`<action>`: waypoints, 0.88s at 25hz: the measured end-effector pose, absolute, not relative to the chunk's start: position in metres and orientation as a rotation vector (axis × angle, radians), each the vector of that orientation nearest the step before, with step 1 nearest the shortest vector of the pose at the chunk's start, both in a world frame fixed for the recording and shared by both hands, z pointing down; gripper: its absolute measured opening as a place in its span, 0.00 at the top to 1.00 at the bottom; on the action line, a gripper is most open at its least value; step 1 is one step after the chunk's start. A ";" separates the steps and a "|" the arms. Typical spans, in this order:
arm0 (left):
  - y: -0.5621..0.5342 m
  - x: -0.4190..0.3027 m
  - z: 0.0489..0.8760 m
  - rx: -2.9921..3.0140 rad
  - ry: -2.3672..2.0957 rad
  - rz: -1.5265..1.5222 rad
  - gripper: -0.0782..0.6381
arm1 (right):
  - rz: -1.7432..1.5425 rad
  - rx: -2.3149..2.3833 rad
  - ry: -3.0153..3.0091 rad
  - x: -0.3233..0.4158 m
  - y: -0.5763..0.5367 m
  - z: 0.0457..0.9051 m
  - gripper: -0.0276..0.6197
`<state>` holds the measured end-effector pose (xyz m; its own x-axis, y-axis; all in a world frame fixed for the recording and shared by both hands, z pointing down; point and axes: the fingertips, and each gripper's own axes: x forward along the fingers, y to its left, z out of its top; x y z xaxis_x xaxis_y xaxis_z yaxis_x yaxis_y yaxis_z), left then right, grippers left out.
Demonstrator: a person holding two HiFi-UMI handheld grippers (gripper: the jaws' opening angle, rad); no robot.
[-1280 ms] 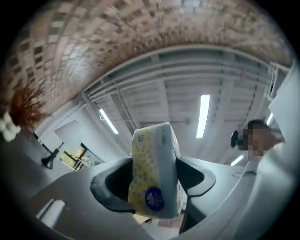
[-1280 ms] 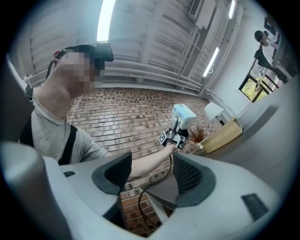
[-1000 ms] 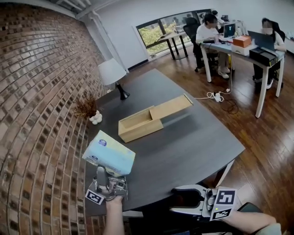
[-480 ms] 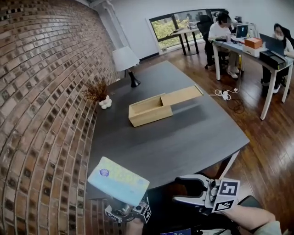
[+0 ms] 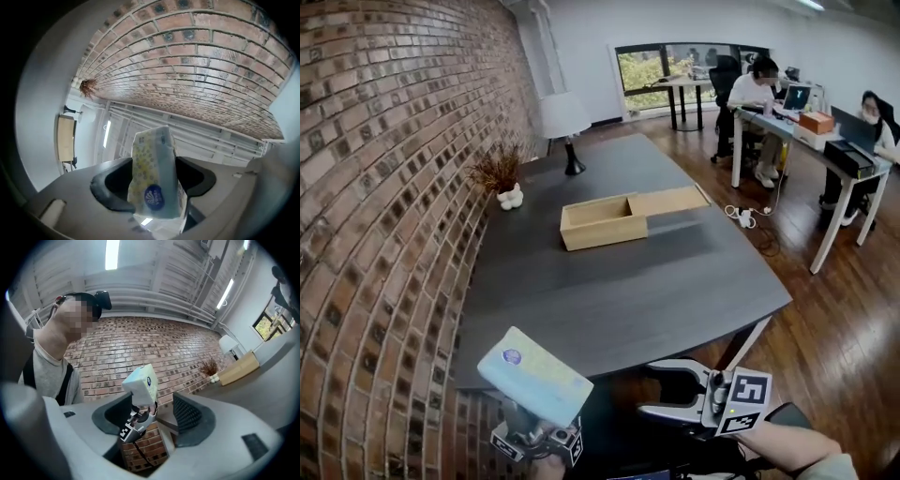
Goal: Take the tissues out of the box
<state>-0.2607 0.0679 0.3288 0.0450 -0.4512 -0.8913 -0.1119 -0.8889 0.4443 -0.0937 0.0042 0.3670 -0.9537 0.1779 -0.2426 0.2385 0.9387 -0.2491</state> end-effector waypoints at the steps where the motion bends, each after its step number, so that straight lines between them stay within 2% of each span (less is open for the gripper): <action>1: 0.072 -0.260 0.327 2.083 -0.568 -1.920 0.47 | -0.399 0.323 2.881 -0.095 0.008 0.367 0.53; 22: 0.080 -0.235 0.313 2.124 -0.513 -1.883 0.47 | -0.252 0.384 2.930 -0.096 0.030 0.368 0.54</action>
<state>-0.2353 0.0798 0.3133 0.0995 -0.4236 -0.9004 -0.0916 -0.9049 0.4156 -0.0959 0.0304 0.3676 -0.9512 0.2393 -0.1950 0.2691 0.9523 -0.1440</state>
